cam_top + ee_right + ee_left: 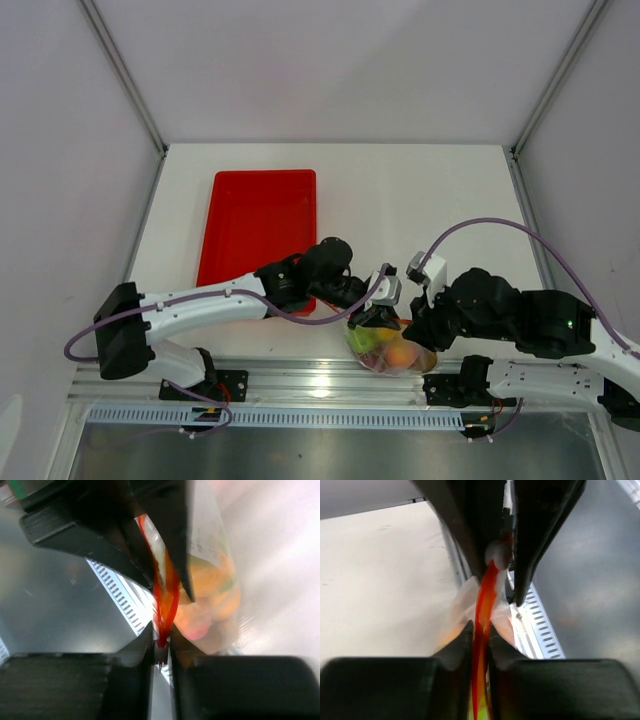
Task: Place the food in the zip-top bag and seal the zipper
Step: Zip the zipper food storage bag at the center of the board.
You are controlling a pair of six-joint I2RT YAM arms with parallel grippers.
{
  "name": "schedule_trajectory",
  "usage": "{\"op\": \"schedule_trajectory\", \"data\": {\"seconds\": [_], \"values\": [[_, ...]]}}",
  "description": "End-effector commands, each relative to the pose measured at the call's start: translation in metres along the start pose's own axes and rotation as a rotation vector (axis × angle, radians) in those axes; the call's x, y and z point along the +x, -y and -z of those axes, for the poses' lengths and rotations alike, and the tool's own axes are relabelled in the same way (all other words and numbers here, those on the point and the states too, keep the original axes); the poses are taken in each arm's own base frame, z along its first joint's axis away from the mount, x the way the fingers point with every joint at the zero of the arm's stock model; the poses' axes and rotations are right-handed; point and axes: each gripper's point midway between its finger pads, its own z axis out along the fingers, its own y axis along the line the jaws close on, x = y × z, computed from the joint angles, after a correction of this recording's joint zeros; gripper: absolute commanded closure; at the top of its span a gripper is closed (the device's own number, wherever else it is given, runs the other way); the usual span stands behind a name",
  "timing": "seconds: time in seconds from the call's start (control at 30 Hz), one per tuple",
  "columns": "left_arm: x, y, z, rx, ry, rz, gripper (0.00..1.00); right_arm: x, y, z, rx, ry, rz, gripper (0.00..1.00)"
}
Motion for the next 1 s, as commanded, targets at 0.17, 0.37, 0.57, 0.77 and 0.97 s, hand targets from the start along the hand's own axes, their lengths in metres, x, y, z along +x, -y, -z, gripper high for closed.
{"op": "schedule_trajectory", "data": {"seconds": [0.17, 0.37, 0.57, 0.77, 0.97], "values": [[-0.008, -0.014, 0.023, -0.195, 0.041, 0.109, 0.99, -0.028, 0.011, 0.005, 0.067, 0.174, -0.103, 0.51], [-0.017, -0.002, 0.037, -0.211, 0.106, 0.185, 0.99, -0.027, 0.016, 0.0, 0.059, 0.263, -0.176, 0.5], [-0.022, 0.004, 0.051, -0.245, 0.138, 0.216, 0.99, -0.027, 0.015, -0.016, 0.044, 0.296, -0.198, 0.54], [-0.024, 0.009, 0.053, -0.235, 0.153, 0.227, 0.99, -0.038, 0.001, -0.025, -0.046, 0.365, -0.167, 0.59], [-0.02, 0.011, 0.053, -0.225, 0.145, 0.238, 0.99, -0.045, -0.004, -0.029, -0.071, 0.401, -0.145, 0.69]]}}
